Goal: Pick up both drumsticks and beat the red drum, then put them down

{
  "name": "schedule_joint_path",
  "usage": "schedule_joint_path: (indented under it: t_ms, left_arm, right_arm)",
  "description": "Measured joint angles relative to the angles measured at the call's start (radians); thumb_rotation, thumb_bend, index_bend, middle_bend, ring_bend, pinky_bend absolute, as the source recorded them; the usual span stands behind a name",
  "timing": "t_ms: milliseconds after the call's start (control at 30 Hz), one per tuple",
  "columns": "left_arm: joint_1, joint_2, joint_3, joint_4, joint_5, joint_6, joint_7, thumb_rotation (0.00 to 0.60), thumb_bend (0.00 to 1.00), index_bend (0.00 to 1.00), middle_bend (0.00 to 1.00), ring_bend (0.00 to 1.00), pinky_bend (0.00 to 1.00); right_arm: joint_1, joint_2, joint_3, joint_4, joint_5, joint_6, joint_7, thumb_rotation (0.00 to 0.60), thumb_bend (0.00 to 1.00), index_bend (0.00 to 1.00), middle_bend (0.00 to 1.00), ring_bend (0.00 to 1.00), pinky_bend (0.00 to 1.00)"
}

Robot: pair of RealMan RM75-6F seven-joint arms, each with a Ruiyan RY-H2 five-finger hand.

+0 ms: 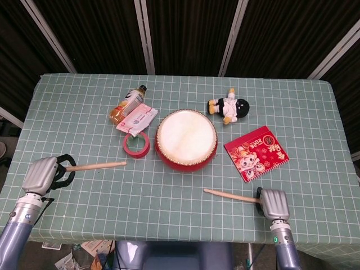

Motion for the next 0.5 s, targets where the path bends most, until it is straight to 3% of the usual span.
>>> schedule_joint_path:
  t_ms: [233,500]
  left_arm:
    - [-0.010,0.026,-0.012,-0.010,0.007,-0.014,-0.012,0.600,0.62,0.74,1.00,1.00,1.00]
    - [-0.054,0.083,-0.048,-0.027,0.020,-0.048,-0.001,0.600,0.62,0.74,1.00,1.00,1.00]
  right_arm:
    - [-0.003,0.117,0.022,-0.171,-0.039,0.014,0.080,0.600,0.90,1.00,1.00,1.00,1.00]
    - [-0.022,0.393,0.071,-0.421,-0.057,0.018,0.270,0.600,0.92,1.00,1.00,1.00,1.00]
